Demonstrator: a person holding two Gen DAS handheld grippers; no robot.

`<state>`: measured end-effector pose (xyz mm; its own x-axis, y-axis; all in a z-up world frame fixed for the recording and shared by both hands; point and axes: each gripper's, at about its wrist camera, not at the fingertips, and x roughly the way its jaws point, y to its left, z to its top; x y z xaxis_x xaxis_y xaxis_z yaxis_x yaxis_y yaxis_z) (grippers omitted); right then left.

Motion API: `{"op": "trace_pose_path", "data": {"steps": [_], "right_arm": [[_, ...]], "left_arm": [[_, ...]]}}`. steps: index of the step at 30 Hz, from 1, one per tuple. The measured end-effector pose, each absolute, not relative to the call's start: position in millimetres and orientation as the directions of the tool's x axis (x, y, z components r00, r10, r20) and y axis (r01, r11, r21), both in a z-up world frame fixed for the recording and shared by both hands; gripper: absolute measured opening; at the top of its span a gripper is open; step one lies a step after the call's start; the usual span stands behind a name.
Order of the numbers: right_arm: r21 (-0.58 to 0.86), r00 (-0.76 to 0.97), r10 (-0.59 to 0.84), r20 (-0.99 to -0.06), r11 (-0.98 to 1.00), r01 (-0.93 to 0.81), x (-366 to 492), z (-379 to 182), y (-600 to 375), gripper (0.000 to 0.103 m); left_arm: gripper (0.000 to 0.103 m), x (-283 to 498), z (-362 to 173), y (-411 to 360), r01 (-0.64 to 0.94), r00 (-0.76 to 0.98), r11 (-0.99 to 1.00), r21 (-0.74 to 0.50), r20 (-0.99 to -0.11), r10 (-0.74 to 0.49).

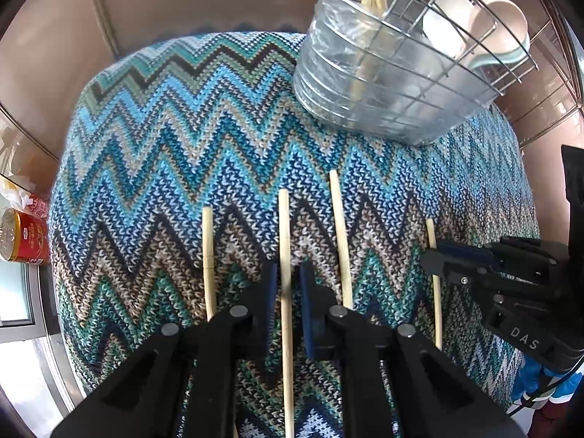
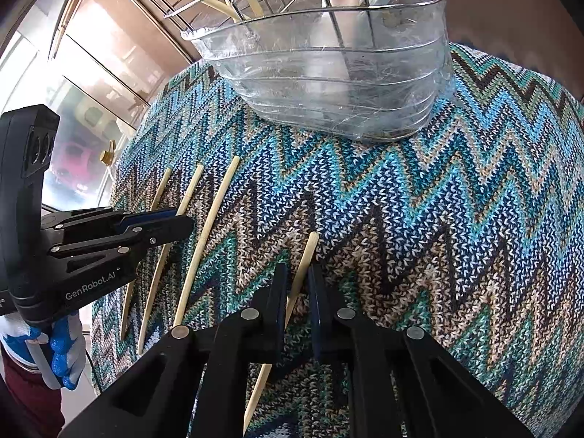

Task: Organize utensils
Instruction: 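Close the left tool on a chopstick while the right tool grasps another chopstick, then carry both chopsticks up over the wire holder with both tools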

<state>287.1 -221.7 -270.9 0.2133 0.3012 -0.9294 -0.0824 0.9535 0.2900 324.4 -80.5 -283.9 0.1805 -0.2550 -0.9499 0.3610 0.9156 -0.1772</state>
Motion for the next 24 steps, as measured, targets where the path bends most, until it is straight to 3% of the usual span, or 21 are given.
{"op": "trace_pose_path", "data": {"steps": [7, 24], "right_arm": [[0.273, 0.216, 0.285, -0.934, 0.958, -0.085, 287.3, -271.5, -217.0, 0.010], [0.337, 0.326, 0.348, -0.879, 0.937, -0.092, 259.4, -235.8, -224.6, 0.006]], "left_arm": [[0.005, 325.4, -288.0, -89.5, 0.364, 0.182, 0.915, -0.174, -0.950, -0.253], [0.004, 297.0, -252.1, -67.1, 0.344, 0.274, 0.924, -0.166, -0.924, -0.268]]}}
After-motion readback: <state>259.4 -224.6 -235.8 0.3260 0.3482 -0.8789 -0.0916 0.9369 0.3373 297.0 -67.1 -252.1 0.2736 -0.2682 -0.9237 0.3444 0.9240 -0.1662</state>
